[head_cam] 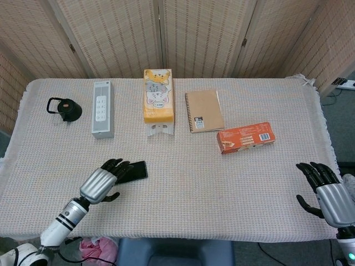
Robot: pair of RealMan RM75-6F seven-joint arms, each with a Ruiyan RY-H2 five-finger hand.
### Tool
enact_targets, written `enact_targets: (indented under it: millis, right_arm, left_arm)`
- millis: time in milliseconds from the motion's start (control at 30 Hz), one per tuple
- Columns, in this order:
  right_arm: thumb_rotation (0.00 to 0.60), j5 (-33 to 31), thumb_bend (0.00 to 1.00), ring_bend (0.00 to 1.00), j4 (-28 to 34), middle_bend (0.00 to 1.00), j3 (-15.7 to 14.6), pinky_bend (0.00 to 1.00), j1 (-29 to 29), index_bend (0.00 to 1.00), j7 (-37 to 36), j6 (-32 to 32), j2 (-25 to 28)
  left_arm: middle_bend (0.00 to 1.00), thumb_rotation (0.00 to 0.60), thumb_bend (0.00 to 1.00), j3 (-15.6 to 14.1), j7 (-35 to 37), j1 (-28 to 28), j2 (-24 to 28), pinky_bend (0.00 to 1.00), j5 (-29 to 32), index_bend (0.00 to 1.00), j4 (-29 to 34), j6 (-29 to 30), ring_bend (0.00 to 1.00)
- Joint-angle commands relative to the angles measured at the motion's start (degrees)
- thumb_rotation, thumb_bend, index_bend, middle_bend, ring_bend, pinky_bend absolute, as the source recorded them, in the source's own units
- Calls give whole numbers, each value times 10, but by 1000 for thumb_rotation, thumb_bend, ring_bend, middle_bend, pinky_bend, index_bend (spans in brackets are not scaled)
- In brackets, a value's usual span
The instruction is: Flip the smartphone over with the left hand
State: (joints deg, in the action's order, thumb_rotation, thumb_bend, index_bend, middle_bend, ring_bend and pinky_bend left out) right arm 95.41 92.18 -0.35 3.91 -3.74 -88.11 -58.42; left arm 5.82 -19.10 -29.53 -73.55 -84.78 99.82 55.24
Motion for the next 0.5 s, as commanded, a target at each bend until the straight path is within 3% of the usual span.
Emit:
enact_targets:
  millis: [33,500]
  right_arm:
    - [600,-1,254,129,0,166,0,151,-2,139,0,-2,2]
    - [600,-6,253,129,2,166,1,151,-2,139,2,2,3]
  left_arm:
    - [124,600,293,7,-45,-24,-39,143,35,114,-17,-19,96]
    - [124,600,293,-7,-72,-40,-123,143,79,114,-129,-11,96]
